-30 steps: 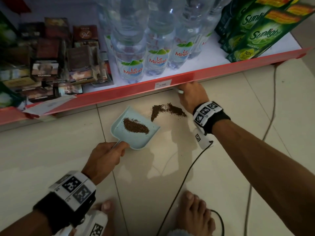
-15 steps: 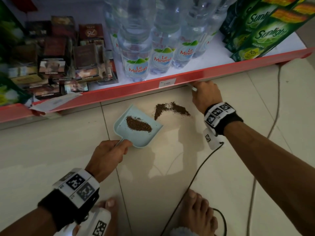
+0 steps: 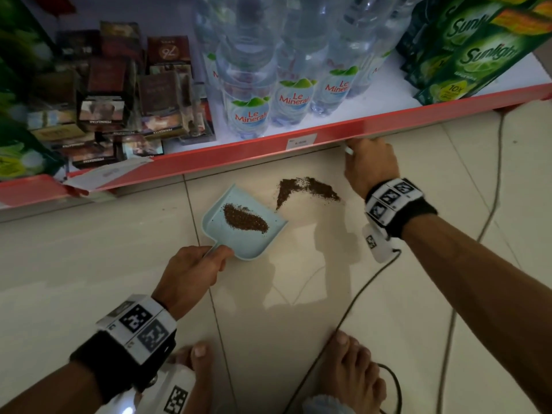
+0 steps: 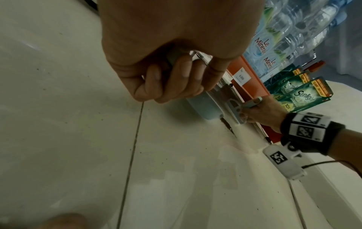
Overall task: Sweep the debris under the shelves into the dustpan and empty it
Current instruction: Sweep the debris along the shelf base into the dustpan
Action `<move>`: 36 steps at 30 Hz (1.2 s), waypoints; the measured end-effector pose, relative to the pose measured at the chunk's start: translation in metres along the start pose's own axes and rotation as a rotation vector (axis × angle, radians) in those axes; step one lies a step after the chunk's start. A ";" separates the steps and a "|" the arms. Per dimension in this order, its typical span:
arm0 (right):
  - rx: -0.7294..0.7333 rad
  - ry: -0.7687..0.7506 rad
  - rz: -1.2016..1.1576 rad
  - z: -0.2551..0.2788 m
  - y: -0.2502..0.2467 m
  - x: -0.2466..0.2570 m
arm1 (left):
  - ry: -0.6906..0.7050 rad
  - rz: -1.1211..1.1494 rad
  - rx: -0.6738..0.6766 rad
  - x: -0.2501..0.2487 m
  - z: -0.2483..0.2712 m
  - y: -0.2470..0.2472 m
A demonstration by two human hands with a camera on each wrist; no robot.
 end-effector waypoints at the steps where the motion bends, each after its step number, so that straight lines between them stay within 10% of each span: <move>1: 0.011 -0.031 -0.018 -0.001 0.005 0.010 | 0.004 0.001 -0.002 0.001 0.001 0.000; 12: 0.267 -0.643 -0.338 0.028 0.000 0.080 | -0.024 -0.013 -0.028 0.012 0.010 -0.003; 20: 0.321 -0.697 -0.359 0.031 -0.031 0.029 | 0.019 -0.076 -0.025 0.025 0.016 -0.008; 30: 0.288 -0.862 -0.419 0.039 -0.010 0.116 | 0.023 -0.057 -0.048 0.056 0.031 -0.024; 36: 0.302 -0.960 -0.371 0.048 -0.019 0.051 | 0.088 -0.176 0.145 0.029 0.063 0.047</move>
Point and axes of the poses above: each hand's wrist, its own z-axis away from the middle knuckle, its own y-axis out of the palm, x = y × z, the point moved 5 cm from there along -z, towards the middle knuckle, and after that the axes turned 6 degrees about -x, right-handed, at the moved point
